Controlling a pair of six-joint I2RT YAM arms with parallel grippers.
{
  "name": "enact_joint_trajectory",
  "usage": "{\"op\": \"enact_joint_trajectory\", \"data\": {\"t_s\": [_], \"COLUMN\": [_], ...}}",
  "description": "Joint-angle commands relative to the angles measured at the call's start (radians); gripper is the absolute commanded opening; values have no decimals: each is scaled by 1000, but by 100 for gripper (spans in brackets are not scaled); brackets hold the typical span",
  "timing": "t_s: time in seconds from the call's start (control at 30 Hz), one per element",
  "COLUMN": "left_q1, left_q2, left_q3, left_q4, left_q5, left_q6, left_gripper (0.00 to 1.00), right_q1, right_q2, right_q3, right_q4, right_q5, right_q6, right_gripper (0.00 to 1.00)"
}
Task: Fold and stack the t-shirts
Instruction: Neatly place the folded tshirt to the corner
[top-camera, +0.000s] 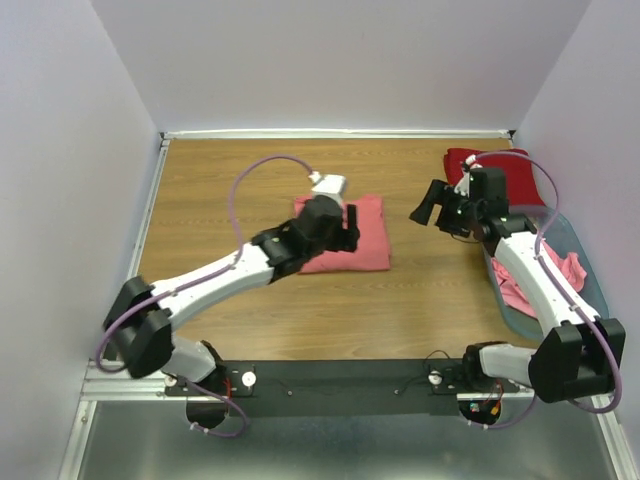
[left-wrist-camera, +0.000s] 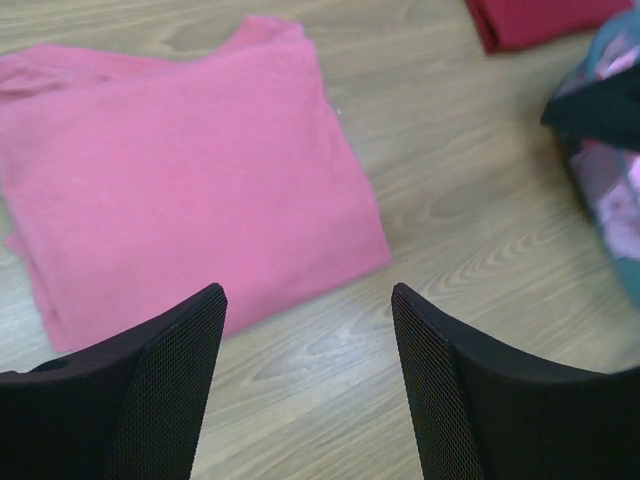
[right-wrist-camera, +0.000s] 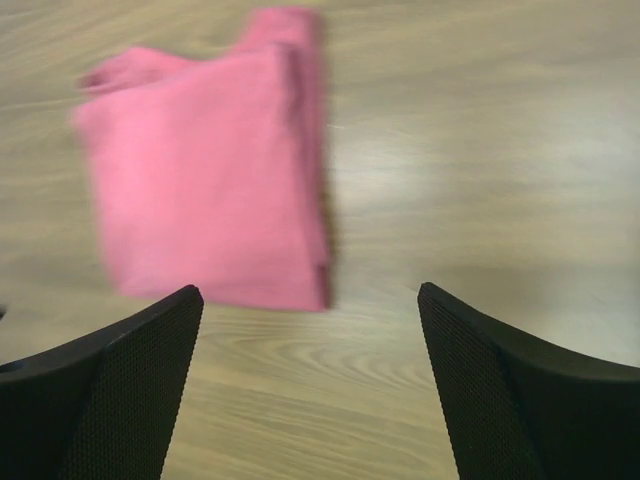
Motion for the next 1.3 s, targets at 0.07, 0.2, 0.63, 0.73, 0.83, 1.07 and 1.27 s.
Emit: {"op": "enact_joint_trajectory", "data": {"t_s": [0.07,0.2,0.63,0.73,0.83,1.07,1.27], "left_q1": [-181,-245,-323,-323,-323,-323,-320], "left_q2": [247,359,667,695,726,802,838], "left_q3": [174,254,461,463,466,473,466], "left_q4": [-119,-69,-27,-26,-30,-64,-84], "left_q5": [-296,-302,-305,-308,-325,-332,-339], "left_q6": [132,199,284,282,280,221,173], "left_gripper": [64,59,60,60,60,61,52], "right_q1": [-9,-11,-14,-14,-14,-19,-20], "right_q2": [3,35,115,119,119,139,145], "right_q3": [13,0,-1,-3,-9,-7,-6], "right_q4": [-271,-285,-276,-261,-228,-208,-196], "right_q5": [388,408,342,322,318,278,242], "right_q6": [15,22,25,28,33,24,21], "right_gripper": [100,100,100,100,100,100,100]}}
